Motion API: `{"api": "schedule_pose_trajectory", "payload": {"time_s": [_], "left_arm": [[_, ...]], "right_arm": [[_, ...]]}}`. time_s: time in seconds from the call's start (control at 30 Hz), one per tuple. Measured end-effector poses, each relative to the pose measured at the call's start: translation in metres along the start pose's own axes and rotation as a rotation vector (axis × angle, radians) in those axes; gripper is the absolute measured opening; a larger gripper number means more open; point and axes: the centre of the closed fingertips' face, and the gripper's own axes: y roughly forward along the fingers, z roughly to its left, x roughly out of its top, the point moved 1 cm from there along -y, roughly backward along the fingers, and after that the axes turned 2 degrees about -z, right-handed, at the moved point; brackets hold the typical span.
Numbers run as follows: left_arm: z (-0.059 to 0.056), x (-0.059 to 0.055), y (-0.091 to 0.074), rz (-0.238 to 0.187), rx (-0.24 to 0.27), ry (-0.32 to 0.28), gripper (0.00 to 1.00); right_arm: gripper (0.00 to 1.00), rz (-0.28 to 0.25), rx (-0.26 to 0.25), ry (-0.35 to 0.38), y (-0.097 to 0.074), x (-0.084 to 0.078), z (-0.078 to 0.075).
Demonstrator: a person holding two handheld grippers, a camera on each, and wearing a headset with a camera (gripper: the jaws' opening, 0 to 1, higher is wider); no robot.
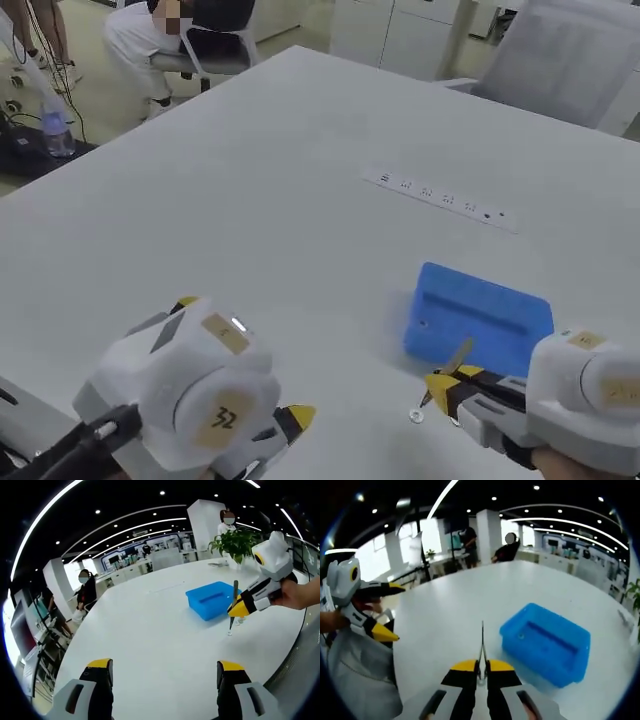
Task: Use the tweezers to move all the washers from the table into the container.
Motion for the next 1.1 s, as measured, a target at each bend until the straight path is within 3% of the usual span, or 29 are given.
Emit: {"api": "schedule_pose_trajectory", "payload": {"time_s": [0.7, 1.1], "left_arm": [[-0.0005, -0.0011, 0.0001, 0.007, -0.002, 0.007, 0.87], [-0.0005, -0.002, 0.0005, 0.013, -0.001, 0.01, 0.87]], "right_arm": [[0.03, -0.002, -0.027, -0.066, 0.0056, -0.0064, 0.0007], [0.03, -0.012, -0.039, -0.056, 0.0058, -0.006, -0.002]]}}
